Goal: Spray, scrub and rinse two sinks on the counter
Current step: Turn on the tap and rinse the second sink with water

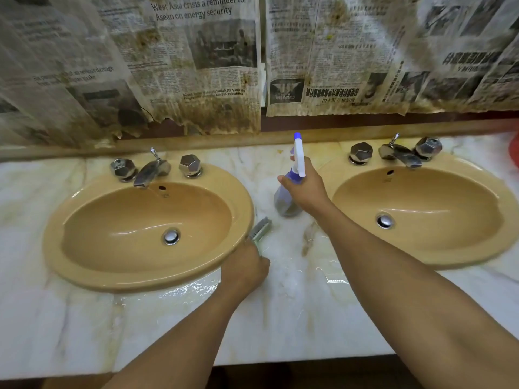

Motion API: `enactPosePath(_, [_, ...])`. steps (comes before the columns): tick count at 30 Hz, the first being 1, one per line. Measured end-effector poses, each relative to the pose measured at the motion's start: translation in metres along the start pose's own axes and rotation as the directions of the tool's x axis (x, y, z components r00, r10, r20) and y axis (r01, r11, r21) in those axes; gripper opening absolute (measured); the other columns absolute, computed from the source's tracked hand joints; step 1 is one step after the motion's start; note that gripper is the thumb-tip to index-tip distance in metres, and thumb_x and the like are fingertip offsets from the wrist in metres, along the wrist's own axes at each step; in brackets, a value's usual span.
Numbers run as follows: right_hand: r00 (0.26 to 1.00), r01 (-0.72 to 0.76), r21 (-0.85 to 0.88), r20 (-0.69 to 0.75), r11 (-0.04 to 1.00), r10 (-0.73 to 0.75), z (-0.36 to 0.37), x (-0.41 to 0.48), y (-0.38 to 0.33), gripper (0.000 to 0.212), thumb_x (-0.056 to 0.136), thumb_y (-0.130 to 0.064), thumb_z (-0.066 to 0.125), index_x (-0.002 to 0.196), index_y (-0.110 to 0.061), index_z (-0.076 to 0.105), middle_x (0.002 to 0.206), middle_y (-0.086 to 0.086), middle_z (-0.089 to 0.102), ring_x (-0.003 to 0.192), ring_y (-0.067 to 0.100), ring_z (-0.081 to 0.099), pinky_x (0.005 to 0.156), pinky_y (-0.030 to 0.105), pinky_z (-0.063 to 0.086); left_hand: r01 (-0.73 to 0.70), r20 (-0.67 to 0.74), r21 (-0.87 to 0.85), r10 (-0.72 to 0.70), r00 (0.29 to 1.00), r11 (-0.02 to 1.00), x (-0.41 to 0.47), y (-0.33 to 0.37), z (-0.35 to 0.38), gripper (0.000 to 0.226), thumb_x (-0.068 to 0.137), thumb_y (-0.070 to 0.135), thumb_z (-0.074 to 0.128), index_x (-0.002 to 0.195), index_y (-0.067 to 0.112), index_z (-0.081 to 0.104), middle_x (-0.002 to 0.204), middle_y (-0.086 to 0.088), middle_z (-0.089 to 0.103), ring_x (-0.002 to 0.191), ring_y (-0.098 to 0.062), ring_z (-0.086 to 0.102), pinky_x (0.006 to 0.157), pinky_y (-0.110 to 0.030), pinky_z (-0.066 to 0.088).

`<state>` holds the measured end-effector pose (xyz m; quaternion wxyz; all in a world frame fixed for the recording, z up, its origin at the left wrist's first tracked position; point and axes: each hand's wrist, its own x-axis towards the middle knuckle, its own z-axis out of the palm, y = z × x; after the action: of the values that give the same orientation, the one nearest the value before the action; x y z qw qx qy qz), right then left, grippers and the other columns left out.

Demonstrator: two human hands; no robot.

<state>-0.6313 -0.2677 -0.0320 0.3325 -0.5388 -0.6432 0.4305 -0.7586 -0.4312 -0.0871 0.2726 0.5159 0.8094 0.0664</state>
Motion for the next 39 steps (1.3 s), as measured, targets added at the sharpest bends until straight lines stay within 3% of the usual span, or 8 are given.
enactPosePath(4, [0.998, 0.055, -0.008, 0.017, 0.998, -0.055, 0.008, -0.012, 0.005, 0.042, 0.092, -0.03, 0.071, 0.124, -0.043, 0.047, 0.126, -0.004, 0.058, 0.113, 0.019, 0.055, 0.092, 0.036, 0.048, -0.042, -0.005, -0.024, 0.042, 0.999, 0.999, -0.002, -0.003, -0.009, 0.033, 0.092, 0.025, 0.049, 0.12, 0.008, 0.051, 0.112, -0.011, 0.061, 0.099, -0.035, 0.062, 0.072, -0.037, 0.046])
enactPosePath(8, [0.999, 0.033, 0.013, -0.006, 0.999, -0.033, 0.009, -0.027, 0.008, 0.039, 0.092, -0.028, 0.069, 0.124, -0.031, 0.047, 0.118, -0.003, 0.059, 0.107, 0.022, 0.056, 0.087, 0.038, 0.05, -0.082, -0.035, -0.09, 0.079, 0.996, 0.993, -0.004, -0.008, -0.018, 0.022, 0.096, 0.026, 0.048, 0.108, 0.008, 0.051, 0.106, -0.013, 0.063, 0.09, -0.034, 0.06, 0.069, -0.038, 0.044])
enactPosePath(16, [0.998, 0.044, 0.043, -0.041, 0.998, -0.043, 0.009, -0.078, 0.009, 0.081, 0.094, -0.015, 0.067, 0.156, -0.037, 0.021, 0.105, -0.038, 0.055, 0.098, 0.022, 0.063, 0.086, 0.034, 0.053, -0.086, -0.081, -0.25, 0.067, 0.994, 0.964, -0.019, -0.031, -0.041, 0.013, 0.103, 0.024, 0.043, 0.103, 0.011, 0.043, 0.085, -0.004, 0.057, 0.067, -0.021, 0.053, 0.055, -0.035, 0.033])
enactPosePath(21, [0.995, -0.004, 0.127, -0.101, 0.992, 0.017, 0.011, -0.127, 0.002, 0.066, 0.094, -0.01, 0.067, 0.149, -0.034, 0.038, 0.121, -0.016, 0.058, 0.099, 0.006, 0.059, 0.08, 0.015, 0.046, -0.121, -0.044, -0.258, 0.113, 0.993, 0.959, -0.026, -0.056, -0.058, 0.018, 0.108, 0.026, 0.037, 0.109, 0.008, 0.04, 0.091, -0.01, 0.06, 0.069, -0.024, 0.054, 0.055, -0.036, 0.032])
enactPosePath(26, [0.974, -0.055, 0.145, -0.209, 0.988, 0.085, 0.003, -0.17, 0.001, 0.06, 0.094, -0.01, 0.067, 0.143, -0.033, 0.042, 0.112, -0.005, 0.061, 0.091, 0.01, 0.058, 0.079, 0.022, 0.047, -0.217, -0.008, -0.245, 0.222, 0.975, 0.945, -0.028, -0.081, -0.074, 0.017, 0.107, 0.026, 0.037, 0.111, 0.01, 0.04, 0.092, -0.011, 0.062, 0.07, -0.025, 0.055, 0.054, -0.036, 0.031])
enactPosePath(33, [0.909, -0.107, 0.072, -0.398, 0.992, 0.127, -0.032, -0.221, -0.008, 0.053, 0.096, -0.01, 0.068, 0.133, -0.039, 0.042, 0.097, 0.012, 0.058, 0.076, 0.002, 0.055, 0.073, 0.019, 0.049, -0.363, 0.065, -0.228, 0.386, 0.92, 0.903, -0.034, -0.071, -0.069, 0.019, 0.109, 0.029, 0.039, 0.115, 0.01, 0.041, 0.086, -0.01, 0.062, 0.064, -0.023, 0.055, 0.053, -0.035, 0.034])
enactPosePath(36, [0.88, -0.126, 0.062, -0.455, 0.99, 0.14, -0.055, -0.243, -0.01, 0.054, 0.096, -0.013, 0.067, 0.121, -0.053, 0.039, 0.102, 0.008, 0.059, 0.088, 0.012, 0.06, 0.083, 0.031, 0.054, -0.426, 0.109, -0.185, 0.449, 0.887, 0.886, -0.047, -0.04, -0.055, 0.023, 0.109, 0.031, 0.04, 0.114, 0.008, 0.043, 0.083, -0.006, 0.059, 0.063, -0.02, 0.055, 0.052, -0.034, 0.037])
enactPosePath(39, [0.859, -0.162, 0.069, -0.482, 0.984, 0.175, -0.083, -0.26, -0.003, 0.051, 0.096, -0.017, 0.067, 0.129, -0.044, 0.04, 0.107, 0.008, 0.061, 0.101, 0.023, 0.061, 0.084, 0.031, 0.053, -0.469, 0.169, -0.189, 0.499, 0.85, 0.863, -0.066, -0.003, -0.037, 0.019, 0.11, 0.031, 0.039, 0.108, 0.012, 0.041, 0.081, -0.003, 0.058, 0.059, -0.017, 0.053, 0.047, -0.029, 0.032])
